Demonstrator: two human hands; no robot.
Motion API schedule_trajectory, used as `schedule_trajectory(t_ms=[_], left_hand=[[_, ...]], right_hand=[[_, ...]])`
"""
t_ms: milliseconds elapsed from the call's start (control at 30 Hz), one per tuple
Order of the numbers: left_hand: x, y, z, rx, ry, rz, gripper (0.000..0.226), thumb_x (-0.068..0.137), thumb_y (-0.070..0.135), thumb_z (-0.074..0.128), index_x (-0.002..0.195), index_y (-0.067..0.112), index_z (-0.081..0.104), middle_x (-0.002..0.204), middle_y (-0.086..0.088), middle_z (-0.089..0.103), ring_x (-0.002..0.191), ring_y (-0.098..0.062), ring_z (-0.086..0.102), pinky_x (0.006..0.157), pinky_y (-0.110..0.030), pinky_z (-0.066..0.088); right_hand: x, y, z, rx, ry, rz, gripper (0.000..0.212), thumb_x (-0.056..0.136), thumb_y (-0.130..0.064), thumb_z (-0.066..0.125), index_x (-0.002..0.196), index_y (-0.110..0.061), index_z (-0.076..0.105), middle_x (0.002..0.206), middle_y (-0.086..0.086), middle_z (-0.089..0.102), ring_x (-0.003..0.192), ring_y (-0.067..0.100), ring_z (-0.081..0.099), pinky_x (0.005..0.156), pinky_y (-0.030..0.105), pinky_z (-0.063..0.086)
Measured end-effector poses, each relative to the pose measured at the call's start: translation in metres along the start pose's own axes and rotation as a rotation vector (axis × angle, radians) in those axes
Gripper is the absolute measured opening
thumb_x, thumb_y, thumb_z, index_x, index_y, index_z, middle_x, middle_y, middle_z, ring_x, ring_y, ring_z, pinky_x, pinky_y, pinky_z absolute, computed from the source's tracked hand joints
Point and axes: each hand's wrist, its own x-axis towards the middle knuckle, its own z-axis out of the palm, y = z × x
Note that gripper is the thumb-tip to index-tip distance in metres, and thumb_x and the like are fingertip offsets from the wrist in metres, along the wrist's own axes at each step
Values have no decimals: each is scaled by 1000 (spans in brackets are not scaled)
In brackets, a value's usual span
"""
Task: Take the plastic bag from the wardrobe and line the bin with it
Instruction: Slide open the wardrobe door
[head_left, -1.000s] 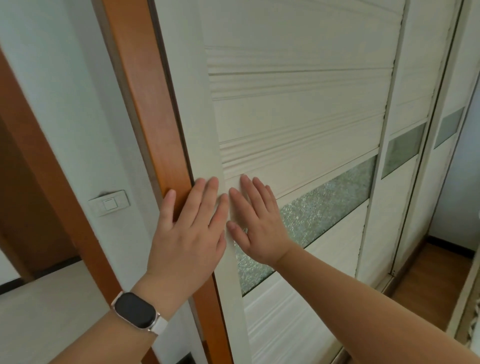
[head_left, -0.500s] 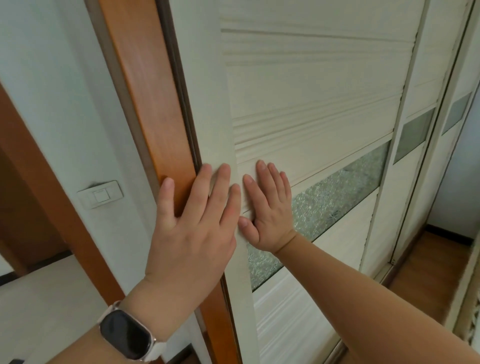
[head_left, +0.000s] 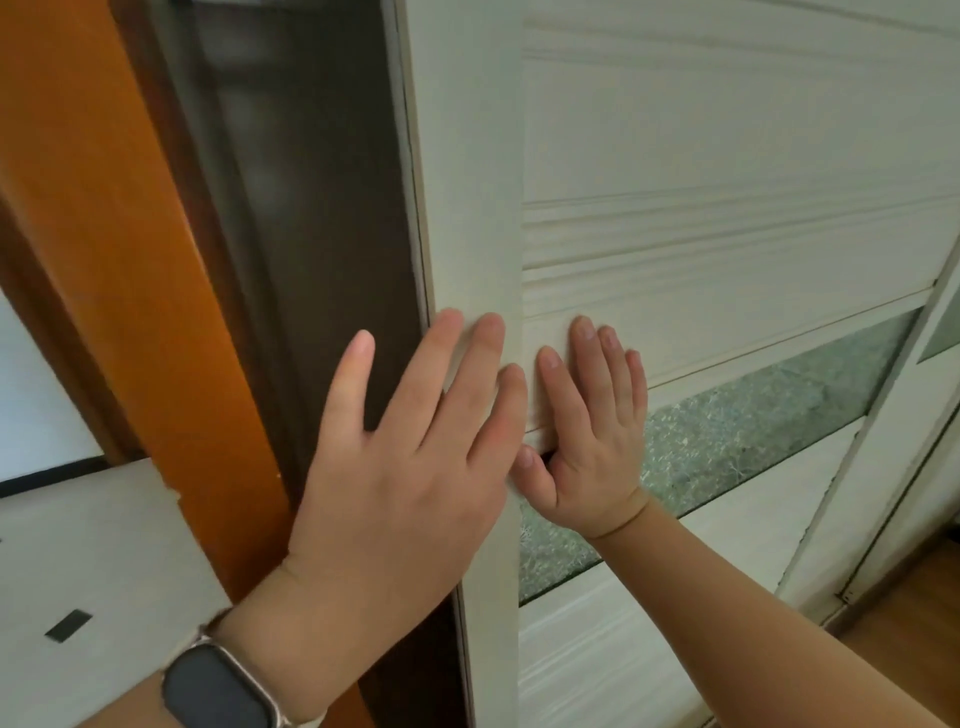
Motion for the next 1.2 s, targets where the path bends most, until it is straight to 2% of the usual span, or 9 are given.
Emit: schedule_trajectory(t_ms=[167, 367, 833, 1000, 1200], left_hand=[[21, 34, 22, -60, 141, -58, 40, 94, 34, 51, 126, 13, 62, 145, -15, 48, 137, -33, 37, 107, -55, 31], [55, 67, 56, -108, 280, -80, 42, 86, 35, 59, 122, 14, 66, 144, -13, 44, 136, -31, 36, 106, -54, 33], [134, 136, 104, -199, 434, 8, 47, 77, 32, 62, 120, 12, 60, 139, -15, 45, 132, -36, 36, 103, -55, 39], [164, 153, 119, -303, 454, 93, 43, 78, 28, 58, 117, 10, 60, 139, -18, 44, 136, -35, 33, 110, -53, 31], [191, 179, 137, -388, 513, 125, 42, 78, 28, 55, 115, 9, 61, 138, -18, 46, 136, -34, 33, 112, -51, 29]], right_hand=[[-6, 38, -6, 15, 6, -5, 66, 91, -52, 28, 146, -16, 30, 150, 12, 31, 141, 33, 26, 109, 58, 27], [-10, 85, -12, 23, 7, 2, 65, 91, -52, 29, 145, -15, 32, 147, 16, 34, 141, 32, 27, 109, 57, 27], [-20, 189, -27, 34, -21, 7, 62, 93, -50, 29, 143, -13, 35, 148, 15, 32, 140, 33, 28, 110, 57, 26], [-24, 222, -32, 24, -53, 10, 61, 93, -49, 29, 142, -12, 34, 149, 14, 30, 141, 33, 27, 110, 58, 25], [-25, 257, -42, -3, -102, 20, 60, 94, -48, 28, 141, -11, 34, 148, 16, 29, 140, 36, 27, 108, 60, 28]])
